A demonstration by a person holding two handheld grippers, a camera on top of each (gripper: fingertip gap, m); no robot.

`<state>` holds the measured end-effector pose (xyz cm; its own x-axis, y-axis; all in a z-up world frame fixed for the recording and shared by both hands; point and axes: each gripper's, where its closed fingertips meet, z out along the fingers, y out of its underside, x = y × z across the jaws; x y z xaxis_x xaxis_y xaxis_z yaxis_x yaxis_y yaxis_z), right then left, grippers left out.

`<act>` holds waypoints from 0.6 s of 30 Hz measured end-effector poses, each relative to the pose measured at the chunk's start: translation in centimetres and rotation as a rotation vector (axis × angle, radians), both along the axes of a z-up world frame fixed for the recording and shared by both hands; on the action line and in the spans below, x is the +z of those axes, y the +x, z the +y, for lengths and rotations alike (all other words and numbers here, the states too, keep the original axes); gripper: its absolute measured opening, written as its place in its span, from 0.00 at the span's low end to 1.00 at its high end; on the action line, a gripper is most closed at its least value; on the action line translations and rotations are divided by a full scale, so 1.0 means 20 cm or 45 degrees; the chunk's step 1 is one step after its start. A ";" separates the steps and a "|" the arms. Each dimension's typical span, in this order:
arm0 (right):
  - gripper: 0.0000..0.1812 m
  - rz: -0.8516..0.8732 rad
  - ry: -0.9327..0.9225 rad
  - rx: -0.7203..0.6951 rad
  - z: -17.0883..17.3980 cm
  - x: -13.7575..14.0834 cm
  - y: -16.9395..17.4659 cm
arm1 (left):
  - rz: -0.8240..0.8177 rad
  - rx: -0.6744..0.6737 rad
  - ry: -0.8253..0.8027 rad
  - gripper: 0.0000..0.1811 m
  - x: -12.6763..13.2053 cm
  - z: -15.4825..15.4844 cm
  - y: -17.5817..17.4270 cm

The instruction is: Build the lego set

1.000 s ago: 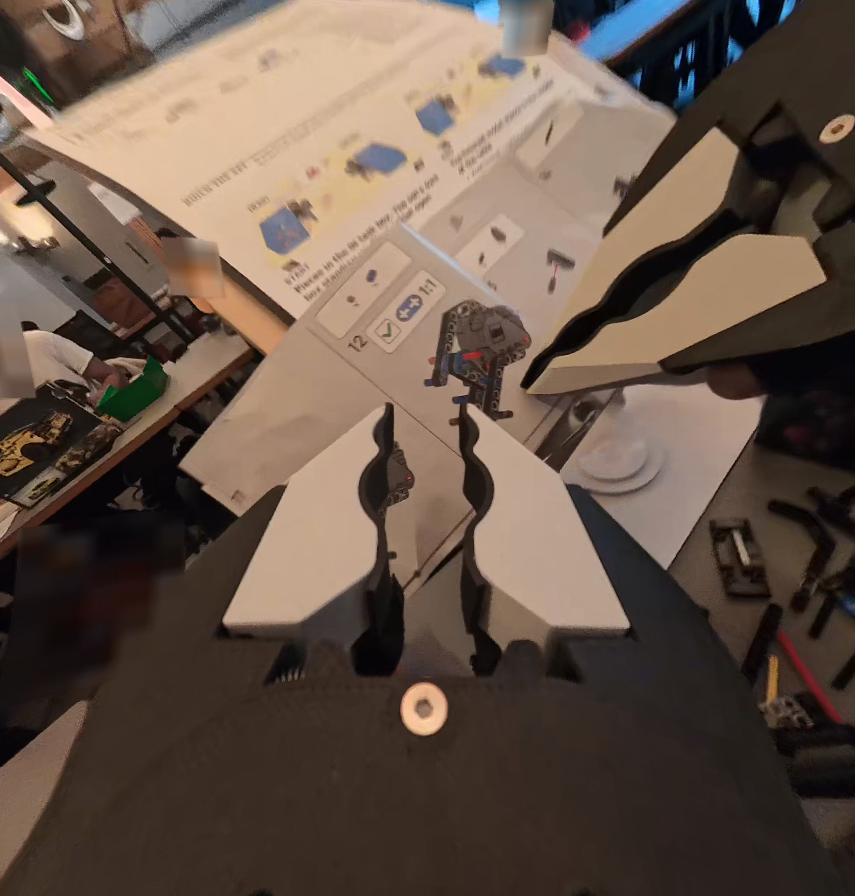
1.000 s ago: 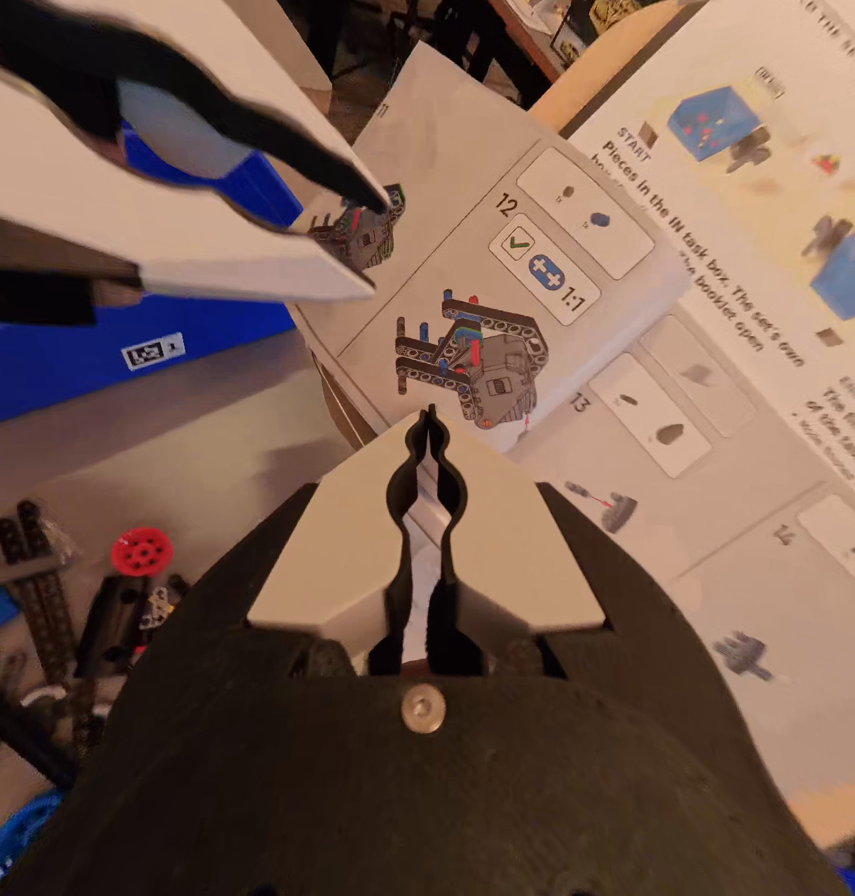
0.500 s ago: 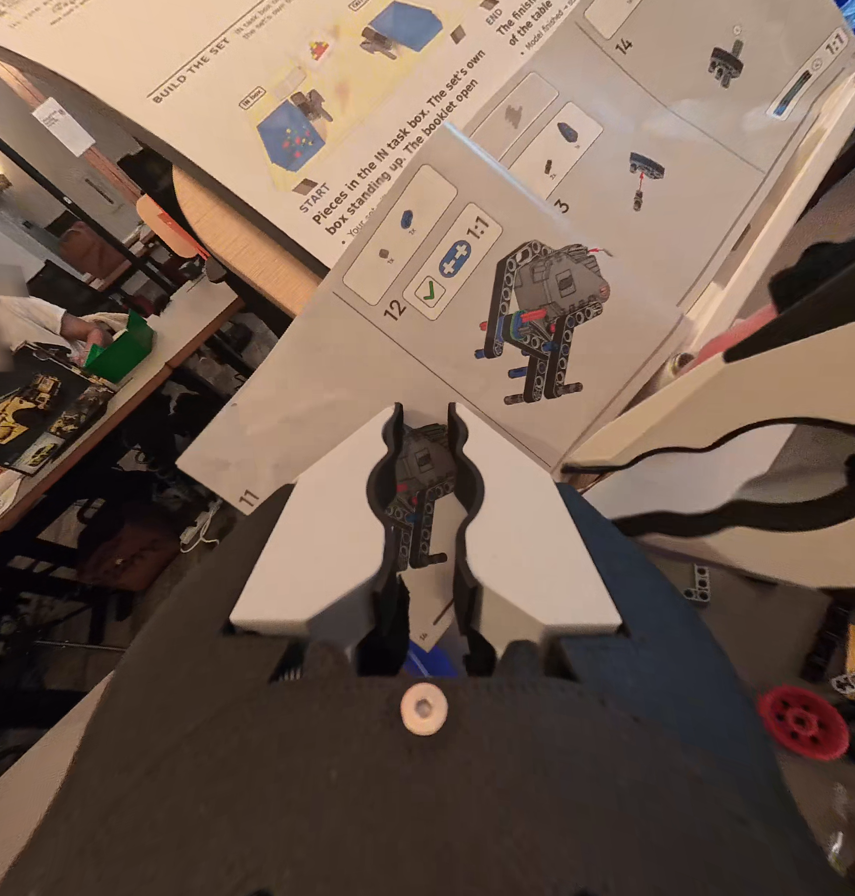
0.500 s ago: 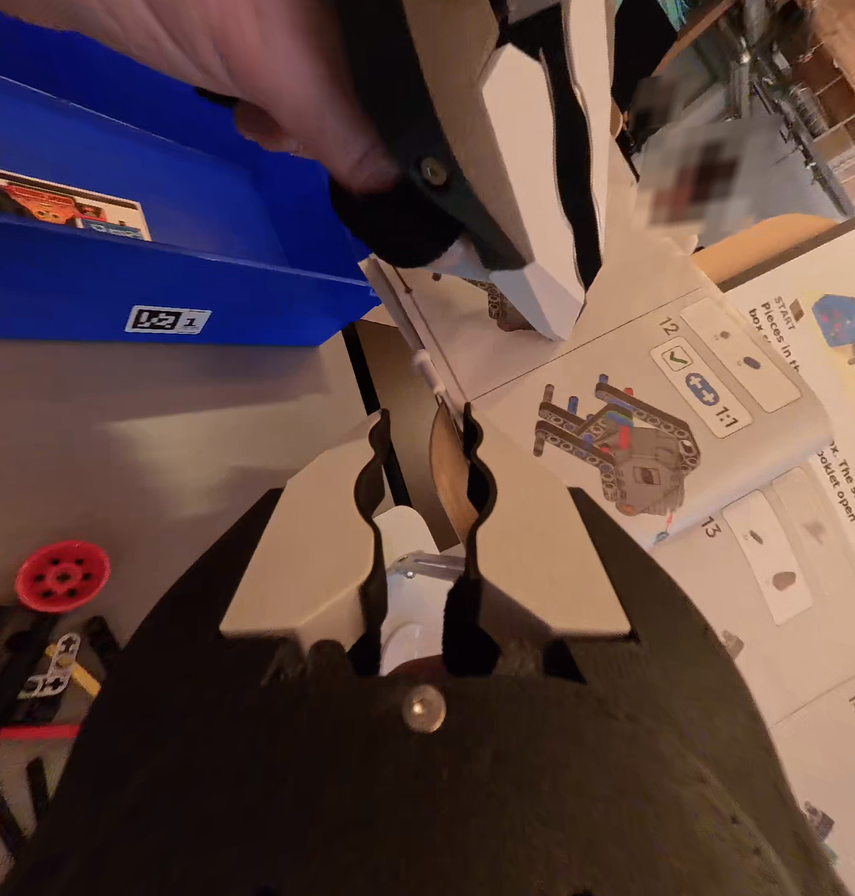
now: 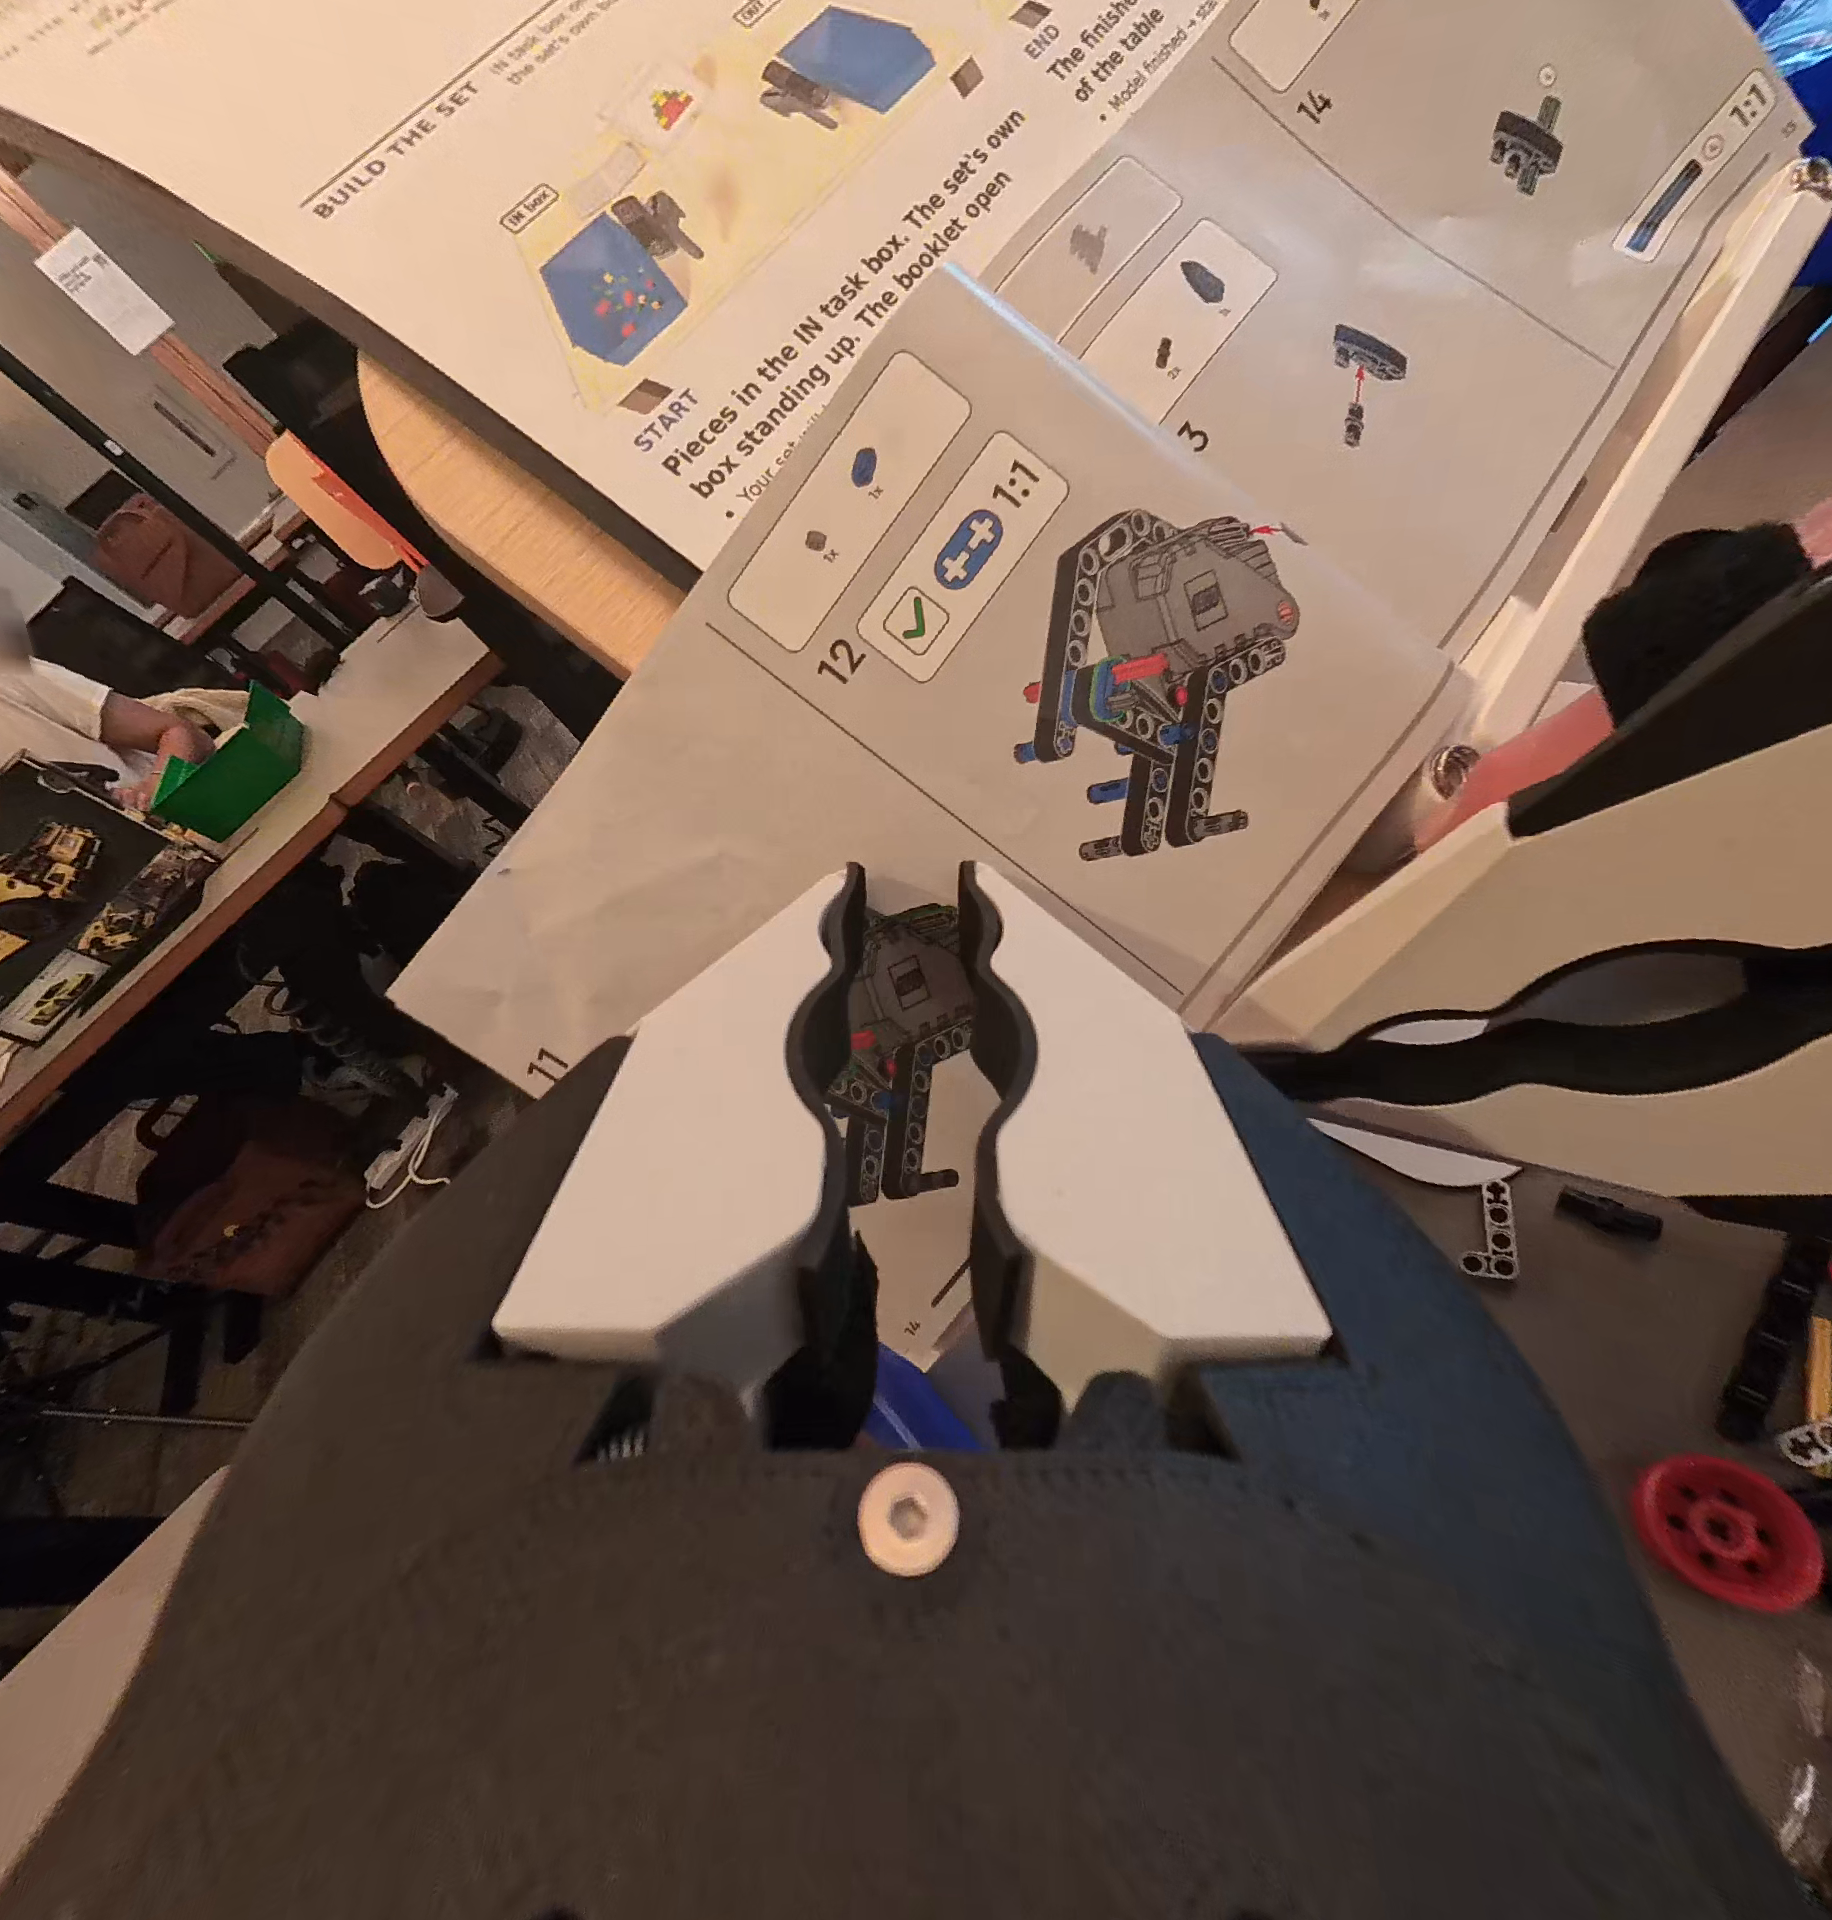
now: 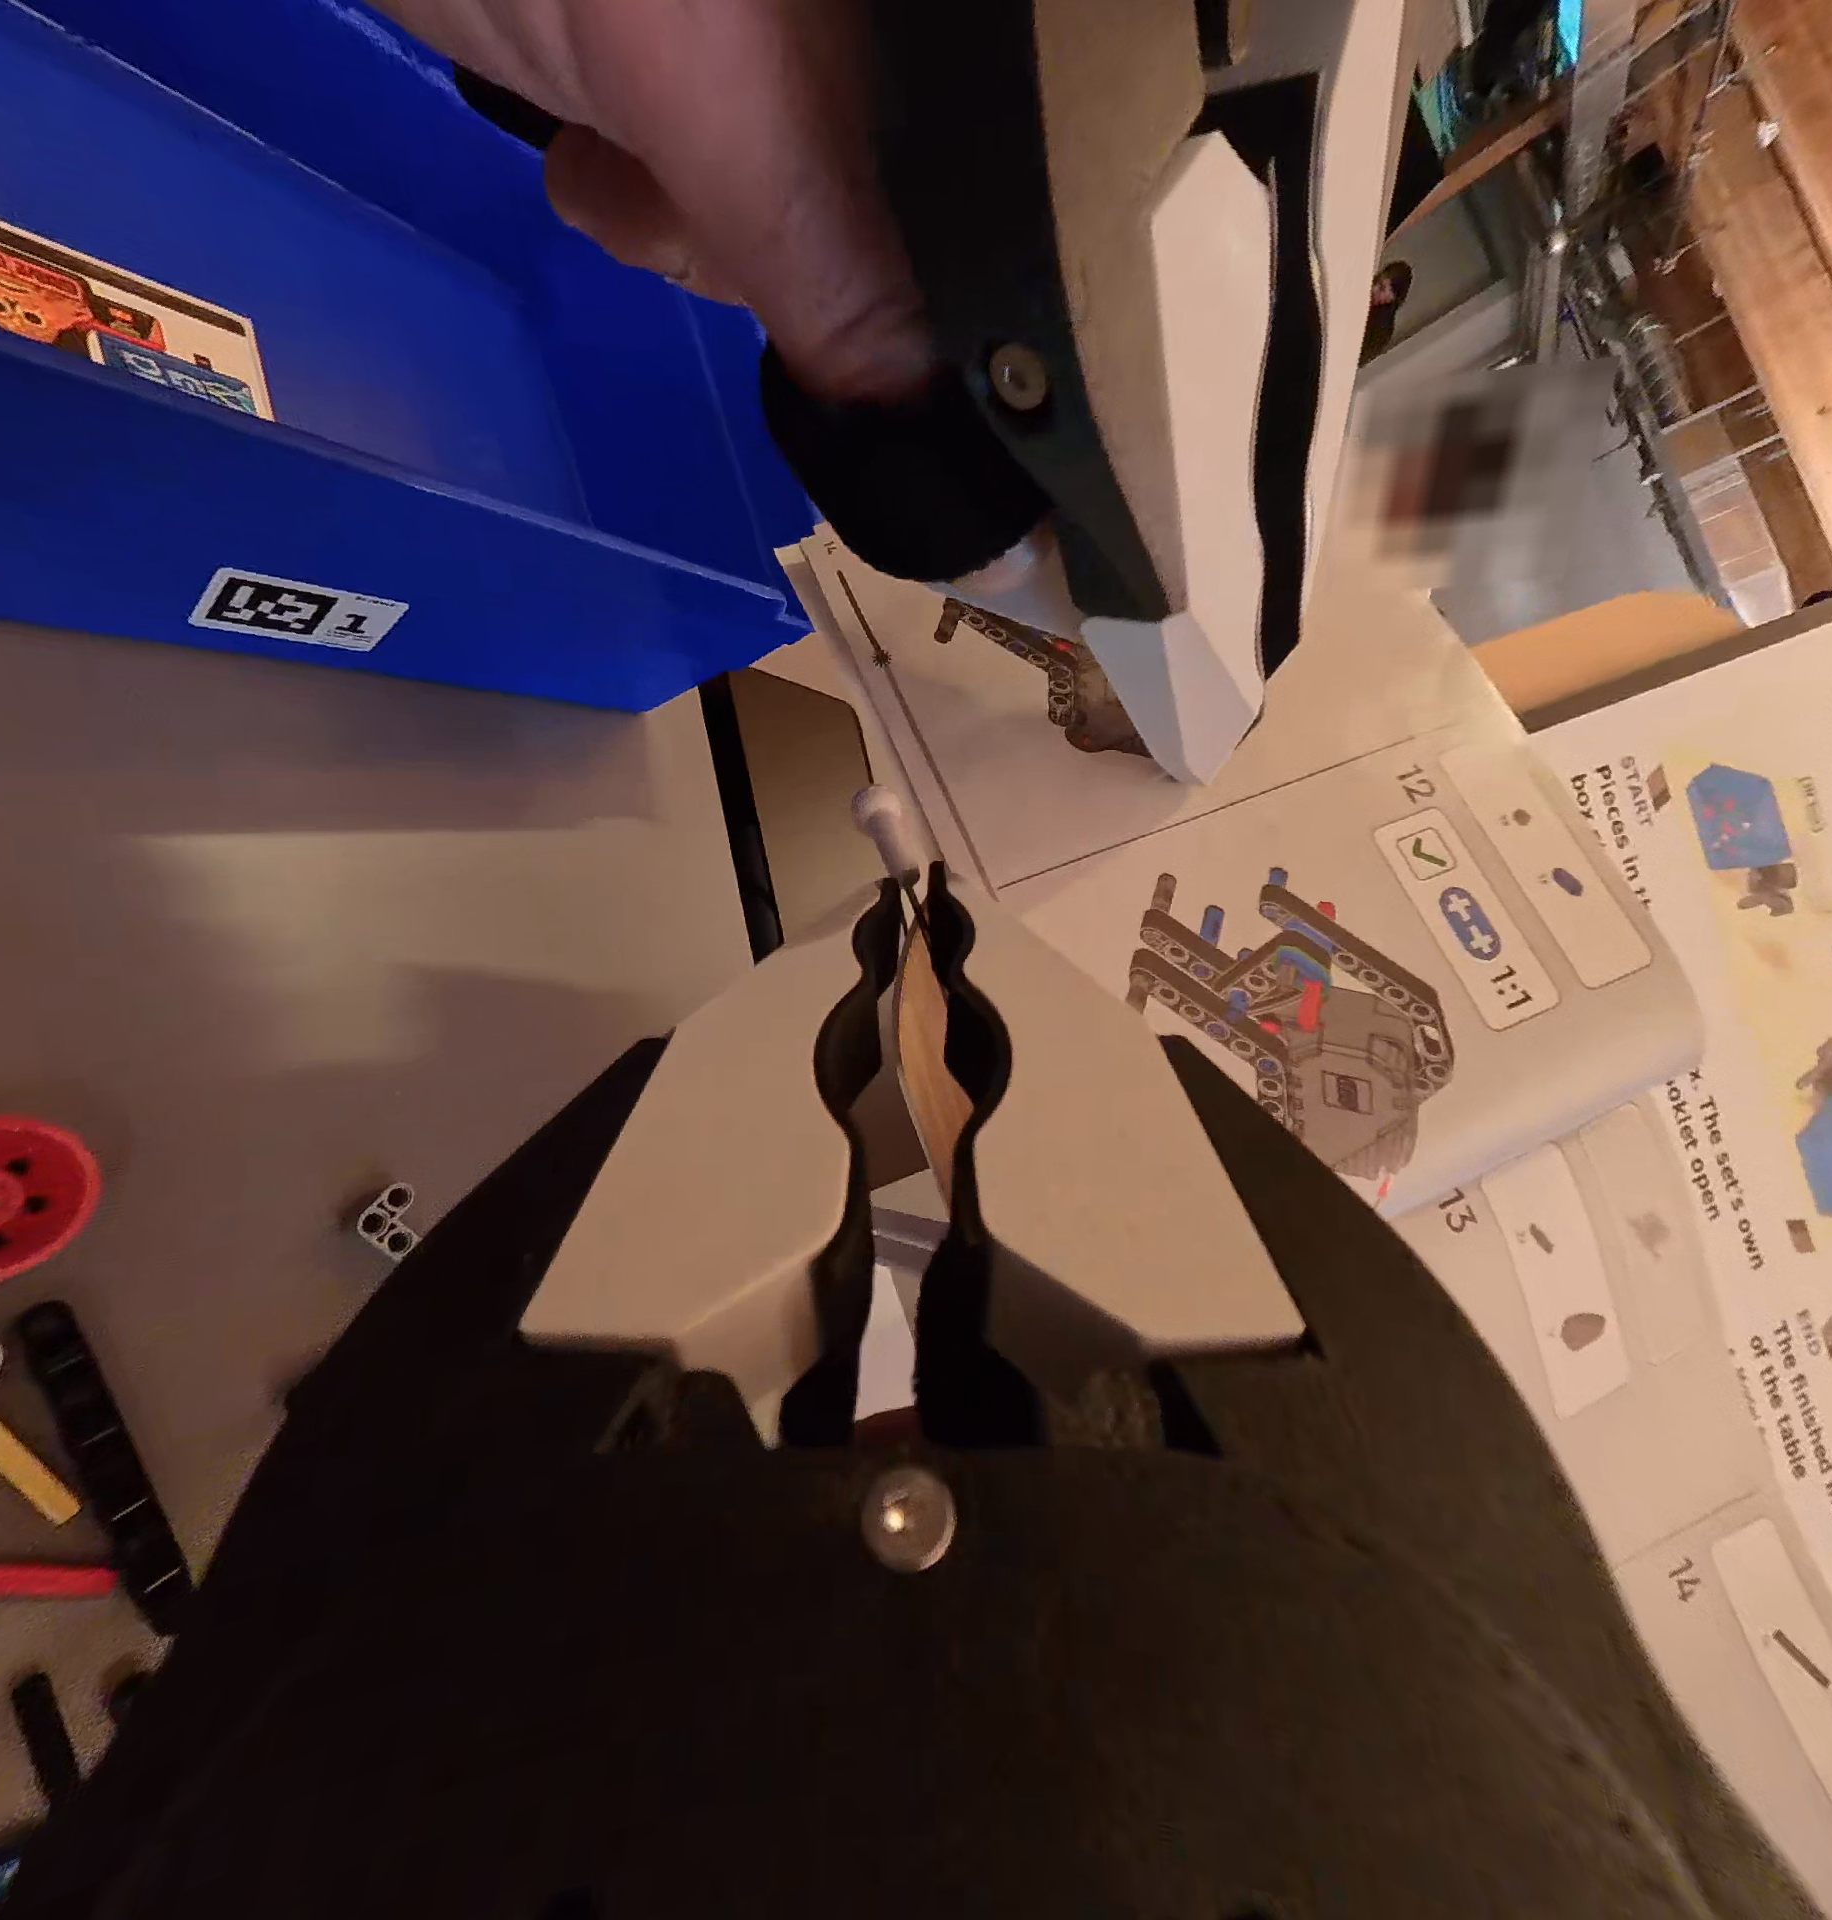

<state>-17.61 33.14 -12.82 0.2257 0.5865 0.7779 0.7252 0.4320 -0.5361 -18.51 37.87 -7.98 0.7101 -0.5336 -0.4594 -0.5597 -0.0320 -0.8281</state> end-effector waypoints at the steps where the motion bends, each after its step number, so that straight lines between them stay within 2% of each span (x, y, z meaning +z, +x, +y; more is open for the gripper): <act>1: 0.01 0.009 -0.007 0.011 -0.01 0.00 0.00 | -0.001 -0.001 -0.001 0.09 0.00 0.00 0.00; 9: 0.00 0.353 -0.167 0.113 -0.04 0.16 0.02 | -0.027 -0.009 -0.005 0.09 0.00 0.00 0.00; 13: 0.00 0.500 -0.239 0.057 -0.01 0.20 0.03 | -0.038 -0.005 -0.010 0.07 0.00 0.00 -0.01; 15: 0.00 0.492 -0.242 -0.017 0.03 0.18 0.03 | -0.051 -0.007 -0.017 0.07 0.00 0.00 -0.01; 18: 0.00 0.350 -0.149 -0.141 0.07 0.13 0.03 | -0.038 0.019 -0.014 0.09 0.00 0.00 -0.04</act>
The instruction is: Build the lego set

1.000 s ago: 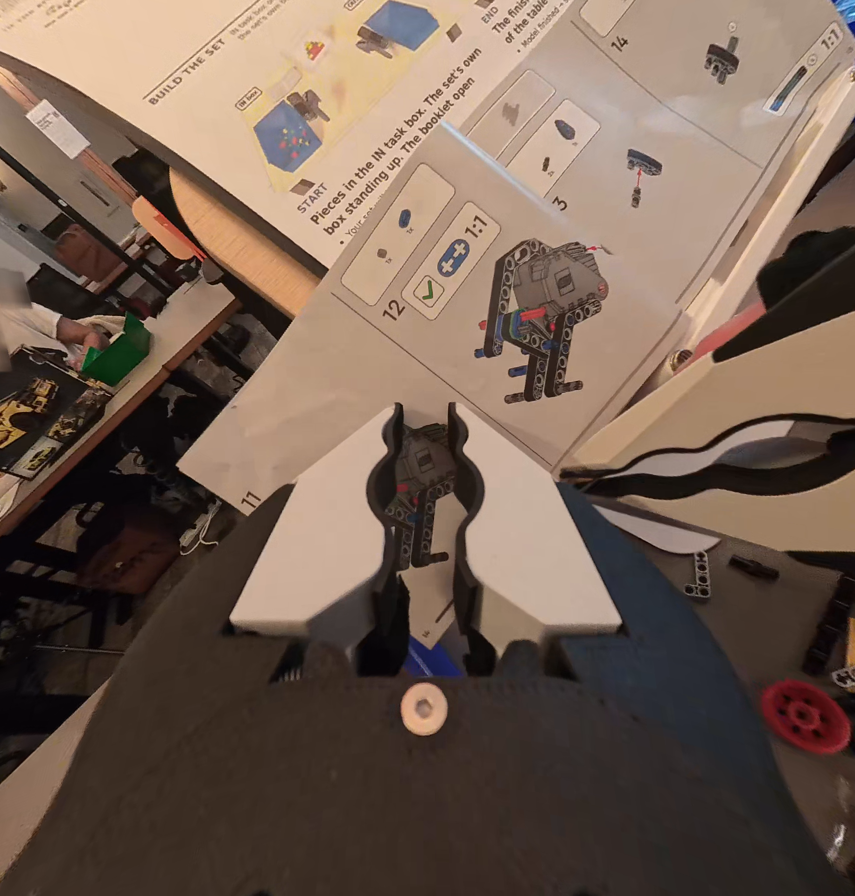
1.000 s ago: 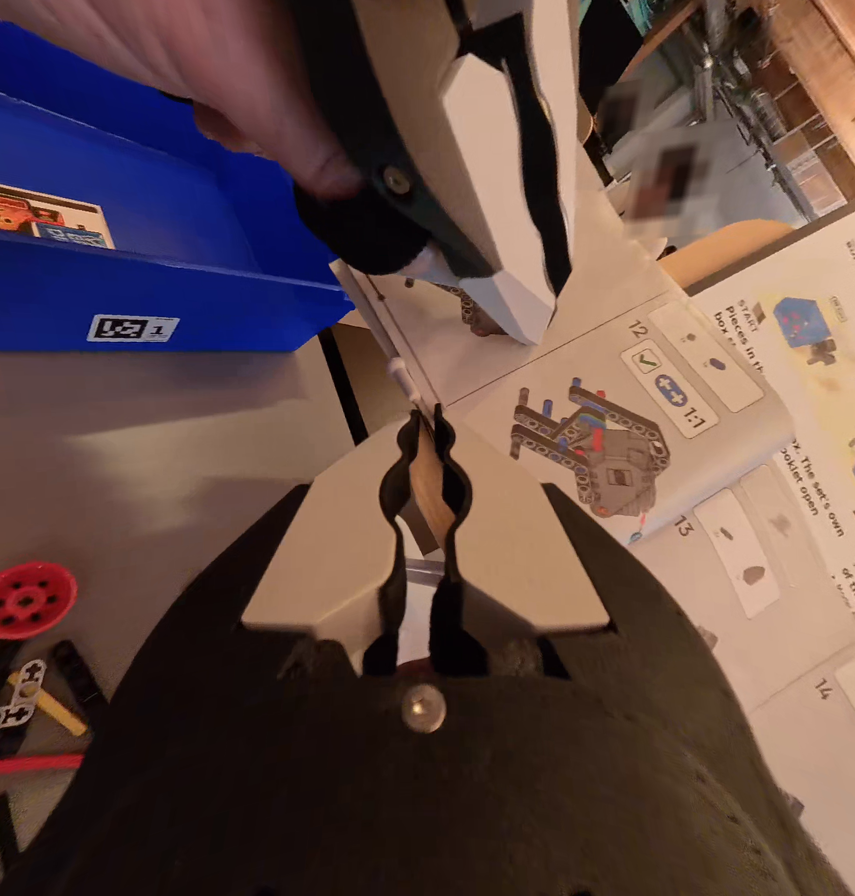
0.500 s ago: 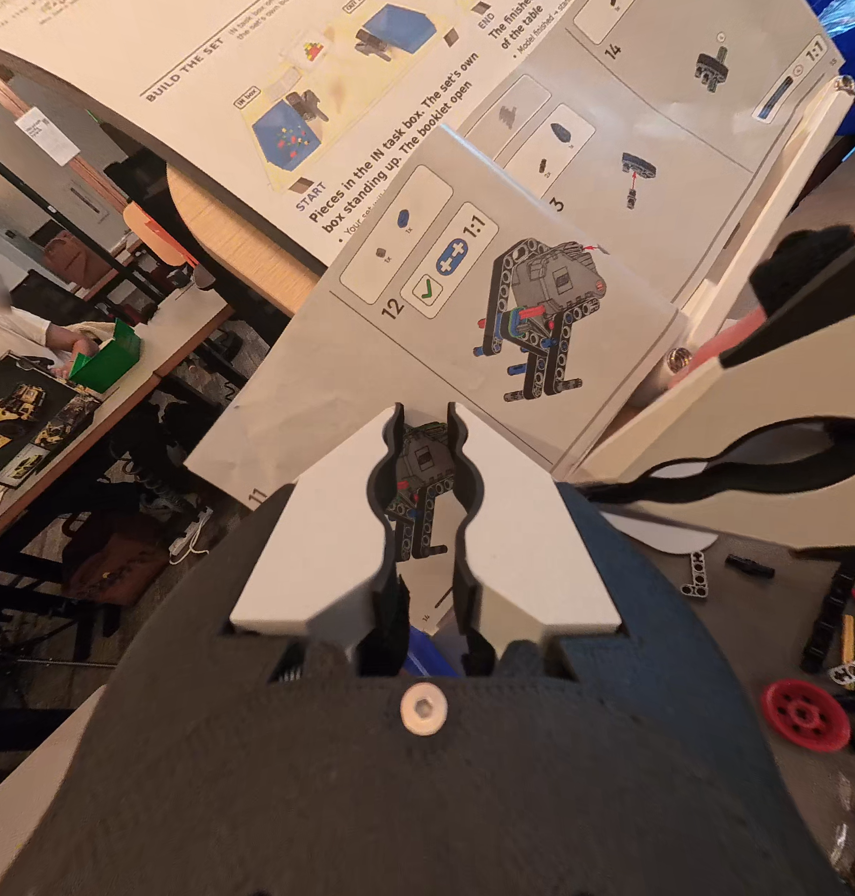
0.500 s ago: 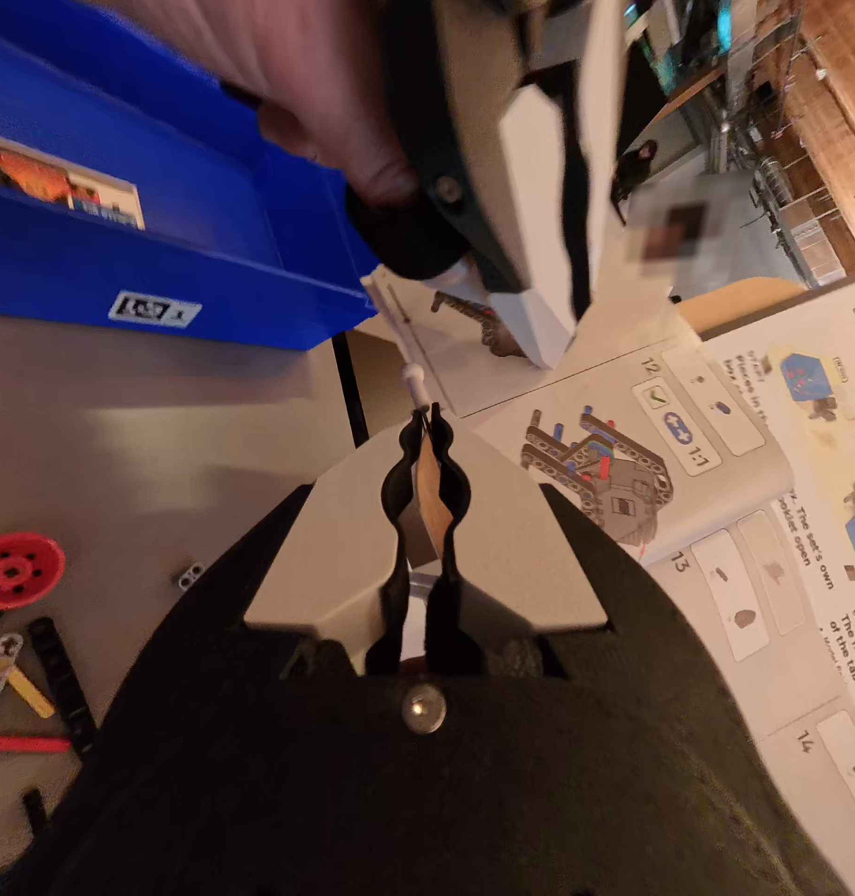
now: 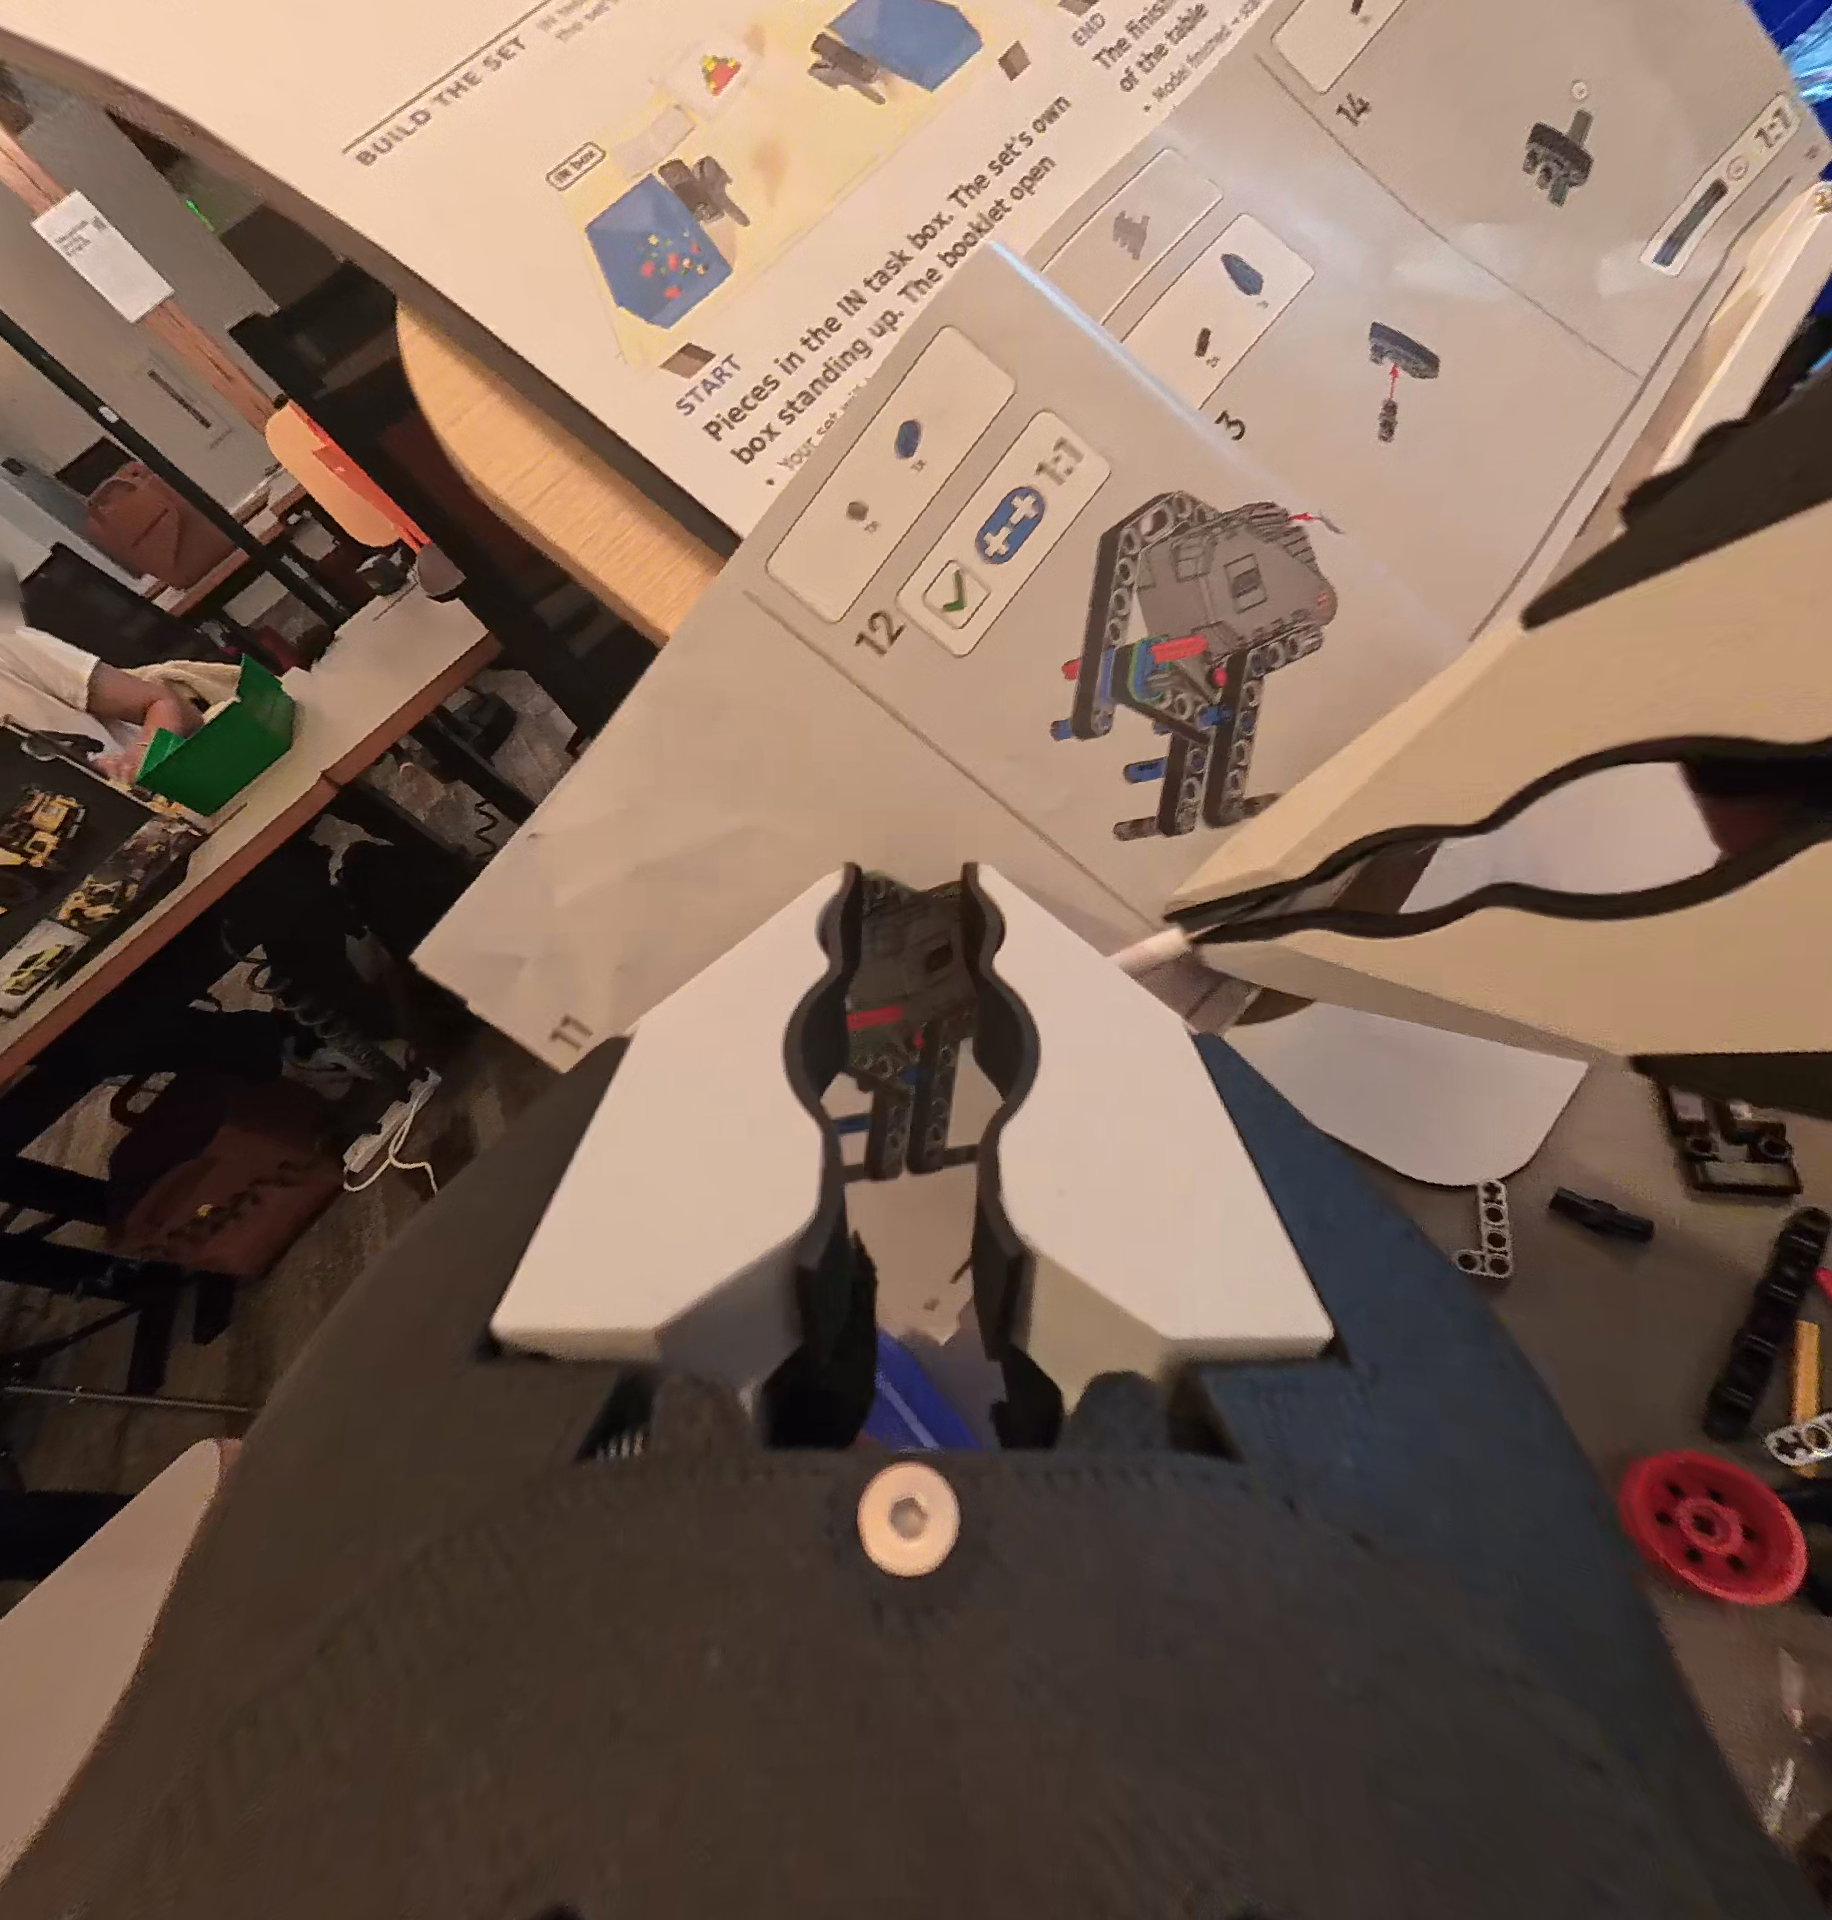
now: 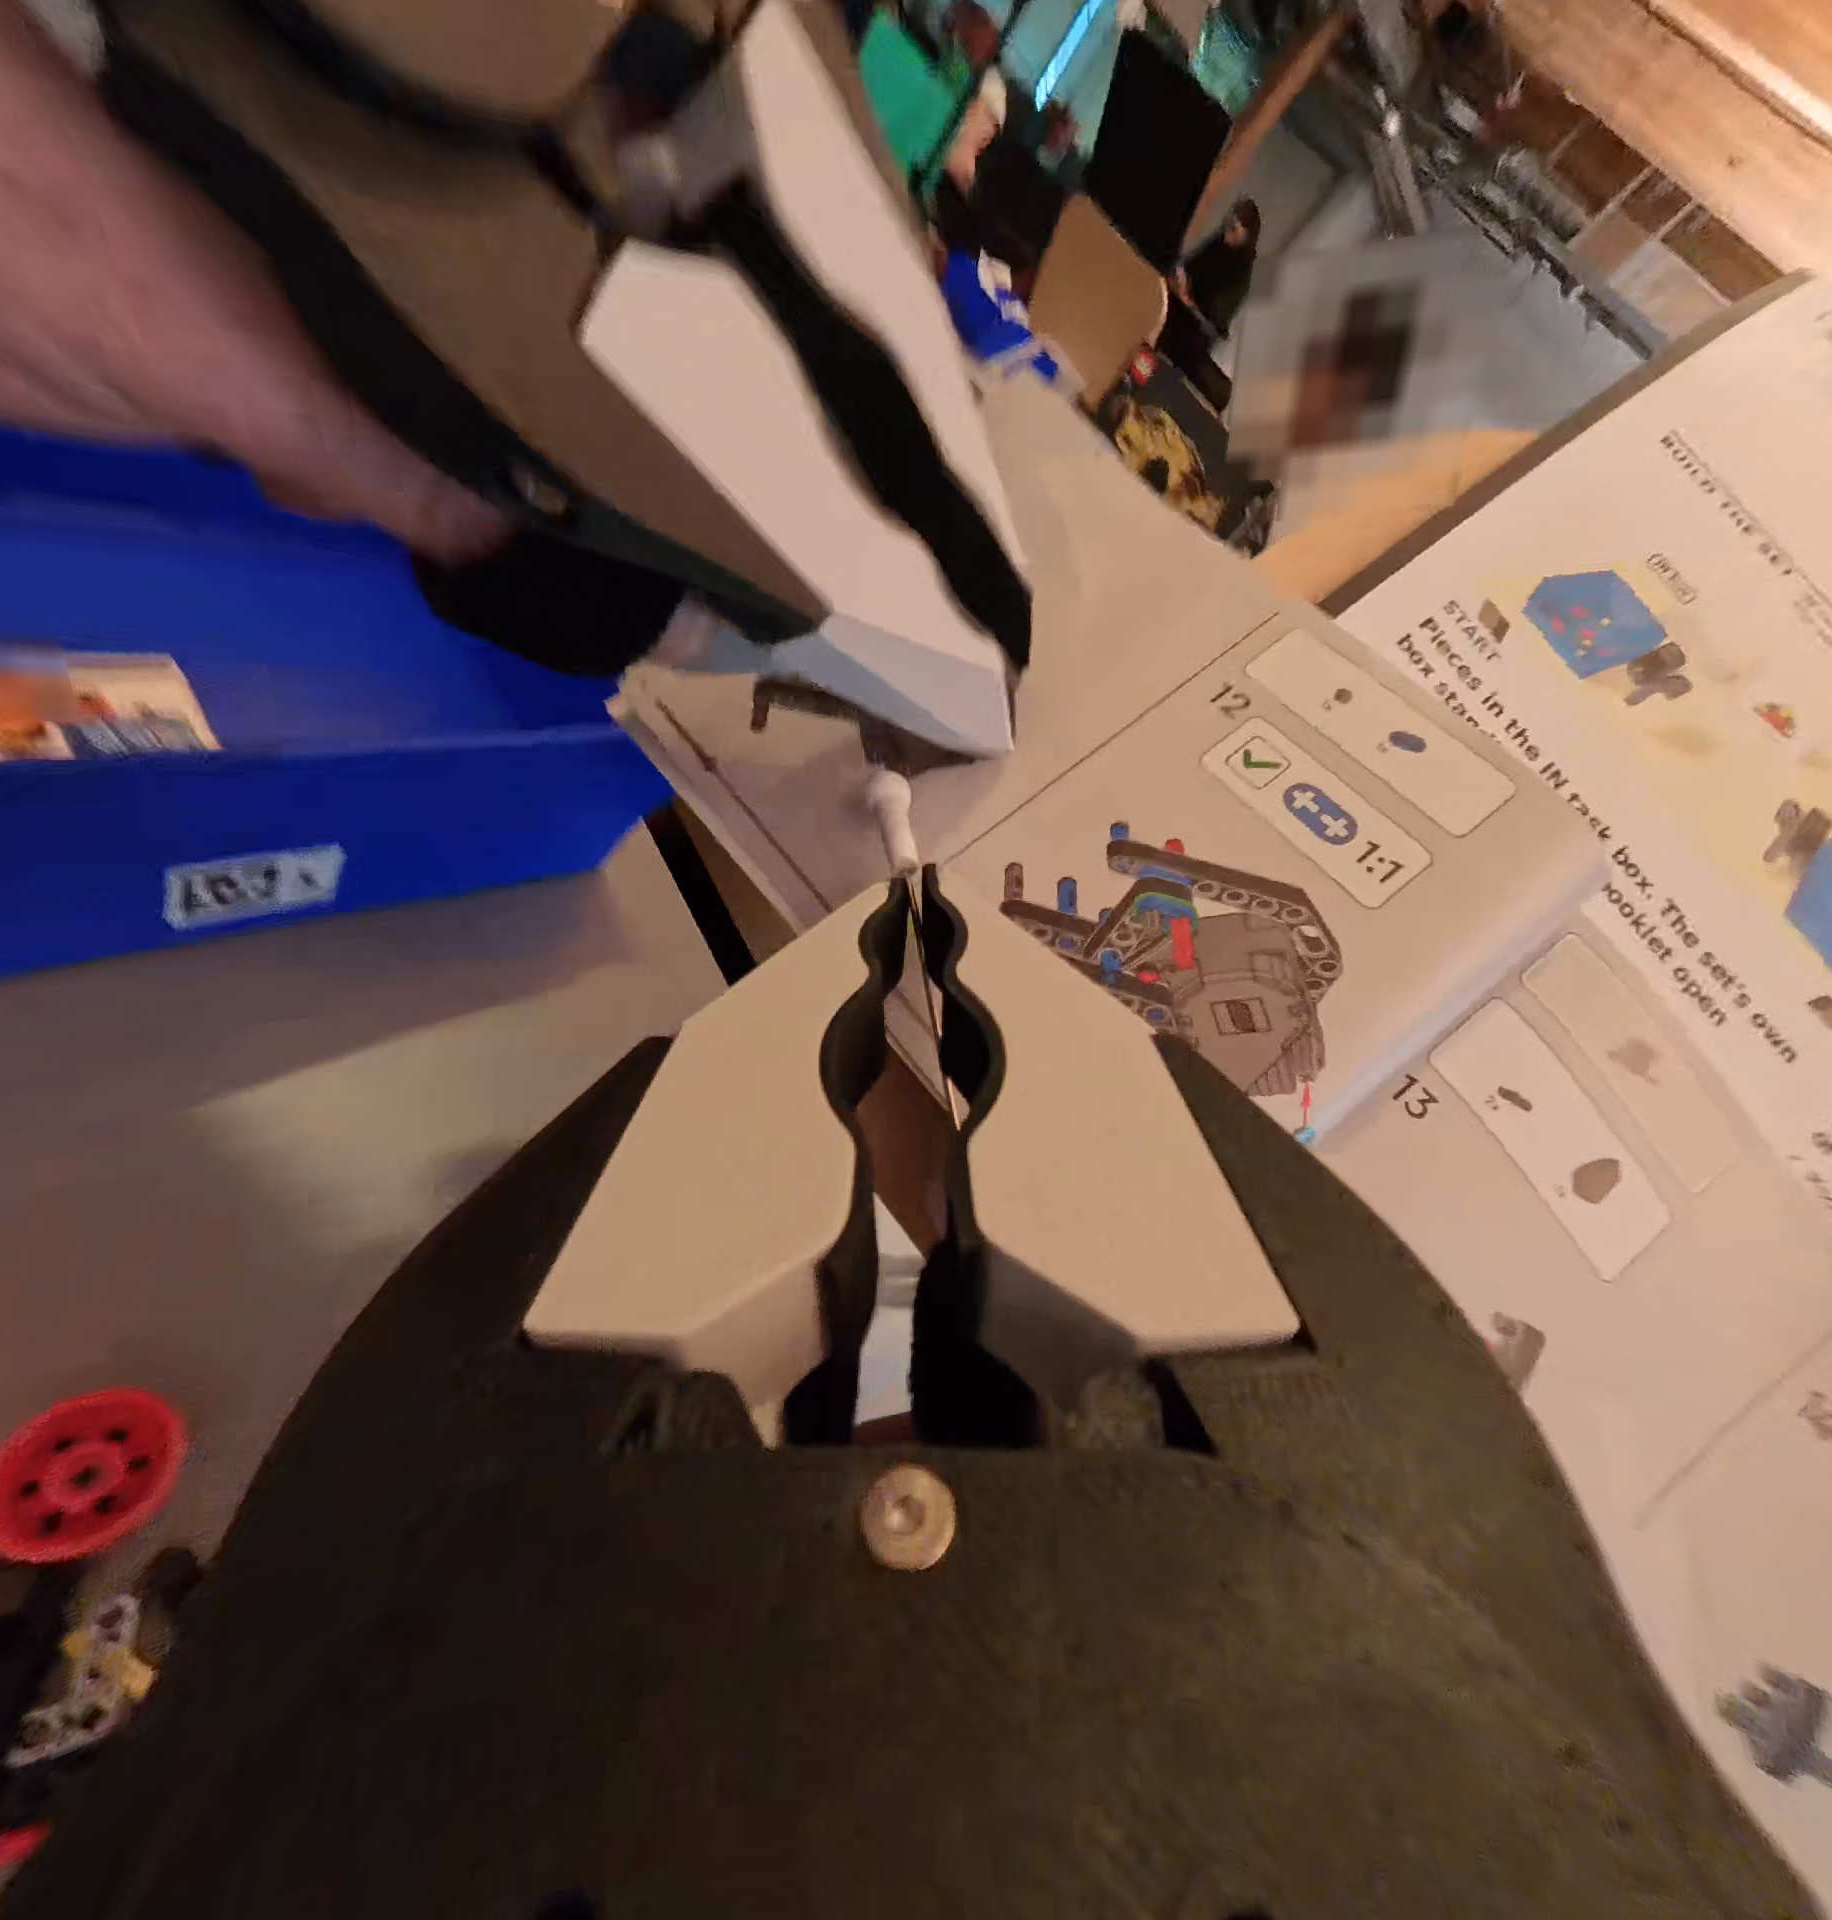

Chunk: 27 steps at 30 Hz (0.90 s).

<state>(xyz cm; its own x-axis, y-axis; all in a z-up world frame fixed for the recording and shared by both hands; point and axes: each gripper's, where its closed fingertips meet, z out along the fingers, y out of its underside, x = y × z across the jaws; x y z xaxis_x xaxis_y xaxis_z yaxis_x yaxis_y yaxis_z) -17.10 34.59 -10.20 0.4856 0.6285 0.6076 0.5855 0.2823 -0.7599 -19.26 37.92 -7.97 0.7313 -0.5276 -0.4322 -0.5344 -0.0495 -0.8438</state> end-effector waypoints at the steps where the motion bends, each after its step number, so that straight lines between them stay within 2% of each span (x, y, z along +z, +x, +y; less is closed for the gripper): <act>1: 0.01 -0.032 0.009 -0.012 0.00 -0.01 0.00 | -0.002 0.010 0.004 0.09 0.00 0.00 -0.01; 3: 0.07 -0.019 -0.006 0.007 -0.04 -0.01 0.02 | -0.044 0.007 0.021 0.10 0.04 -0.03 -0.02; 7: 0.12 -0.052 -0.016 0.007 -0.15 0.07 0.14 | -0.001 0.035 0.121 0.11 0.12 -0.13 -0.05; 11: 0.12 -0.110 -0.091 0.072 -0.37 0.13 0.29 | -0.010 -0.039 0.154 0.13 0.19 -0.32 0.02; 14: 0.12 -0.151 -0.142 0.130 -0.58 0.12 0.42 | -0.011 -0.121 0.133 0.15 0.18 -0.49 0.12; 17: 0.13 -0.165 -0.202 0.147 -0.76 0.06 0.56 | 0.038 -0.208 0.085 0.15 0.09 -0.66 0.24; 20: 0.12 -0.066 -0.325 0.194 -0.93 -0.03 0.66 | 0.003 -0.305 0.019 0.15 -0.01 -0.83 0.40; 25: 0.10 0.138 -0.430 0.232 -1.09 -0.21 0.74 | -0.087 -0.404 -0.117 0.15 -0.23 -1.04 0.68; 27: 0.09 0.204 -0.419 0.244 -1.13 -0.27 0.75 | -0.085 -0.377 -0.125 0.15 -0.33 -1.07 0.74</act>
